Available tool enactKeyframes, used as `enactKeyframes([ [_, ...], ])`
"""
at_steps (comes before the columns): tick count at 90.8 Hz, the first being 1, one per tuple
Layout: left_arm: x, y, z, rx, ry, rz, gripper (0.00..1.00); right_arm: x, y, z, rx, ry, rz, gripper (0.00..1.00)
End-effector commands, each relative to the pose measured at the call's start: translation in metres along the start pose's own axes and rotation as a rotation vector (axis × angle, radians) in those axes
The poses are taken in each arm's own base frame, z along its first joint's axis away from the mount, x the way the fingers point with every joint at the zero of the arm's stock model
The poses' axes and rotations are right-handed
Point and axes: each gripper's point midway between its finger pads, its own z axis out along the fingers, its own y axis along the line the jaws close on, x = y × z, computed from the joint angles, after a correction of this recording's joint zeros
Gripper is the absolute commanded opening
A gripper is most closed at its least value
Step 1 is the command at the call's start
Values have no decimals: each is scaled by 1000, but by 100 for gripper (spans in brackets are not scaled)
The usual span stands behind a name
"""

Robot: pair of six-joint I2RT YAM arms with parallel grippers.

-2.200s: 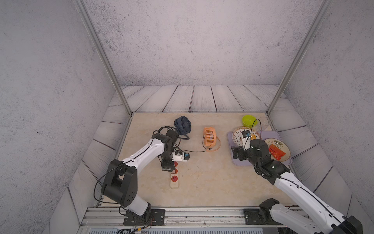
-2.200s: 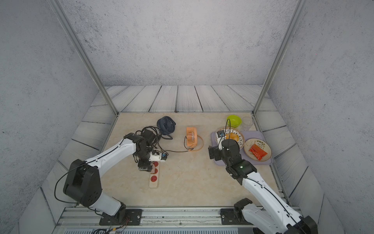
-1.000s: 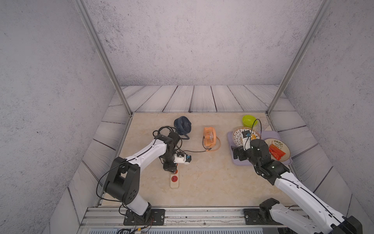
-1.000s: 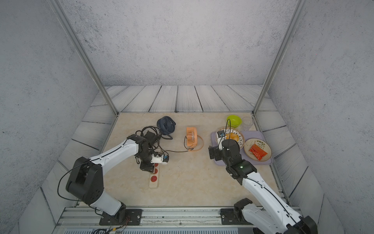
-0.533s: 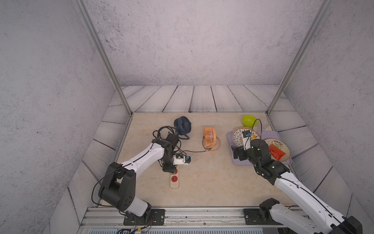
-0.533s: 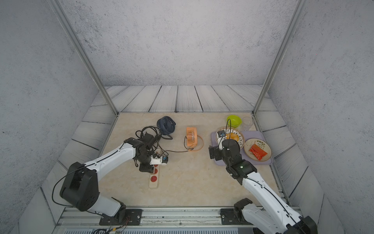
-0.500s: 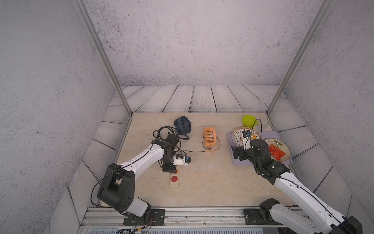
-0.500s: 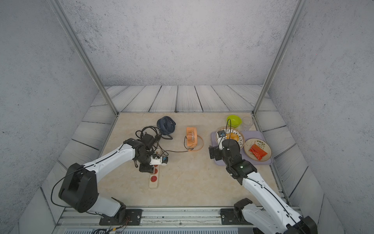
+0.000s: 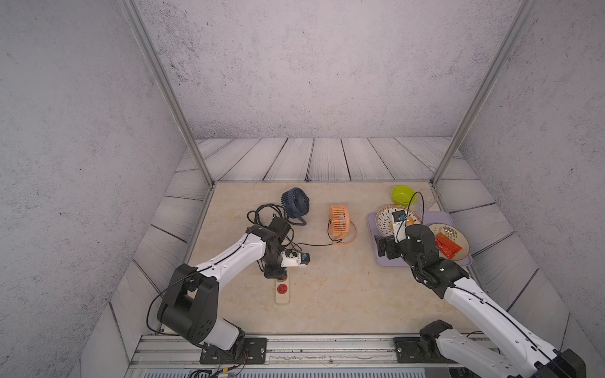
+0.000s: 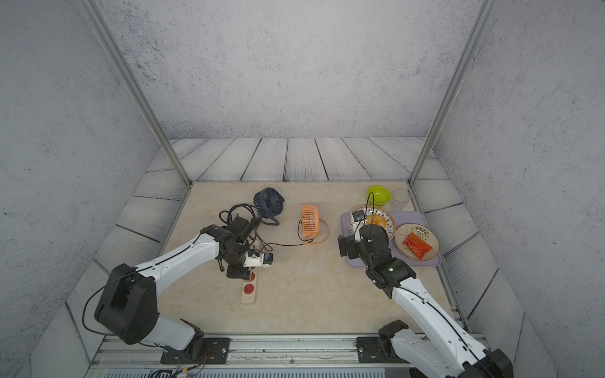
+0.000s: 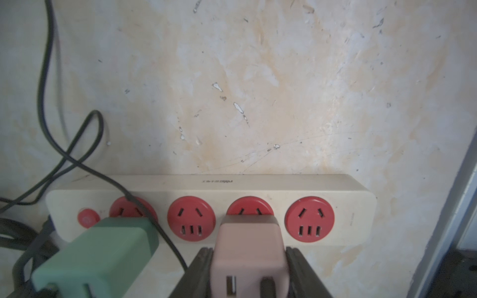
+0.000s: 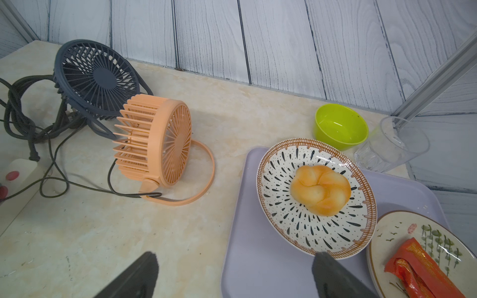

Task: Plug the desk fan into the power strip
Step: Insert the plug into the socket.

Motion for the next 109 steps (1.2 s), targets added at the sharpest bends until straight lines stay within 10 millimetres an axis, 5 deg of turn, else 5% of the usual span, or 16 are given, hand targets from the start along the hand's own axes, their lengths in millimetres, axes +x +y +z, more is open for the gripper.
enactKeyframes([
  [1,19,-20,34,146,83,-14,0,1,-1,0,-2,-4,14,99],
  [57,26,-8,23,41,44,1,0,-1,-2,-2,0,-10,12,99],
  [81,6,-1,-11,-41,-55,13,59,-4,-1,-6,-8,-20,17,99],
  [109,-25,9,-84,-233,-250,7,85,-9,-1,-10,-15,-30,36,99],
])
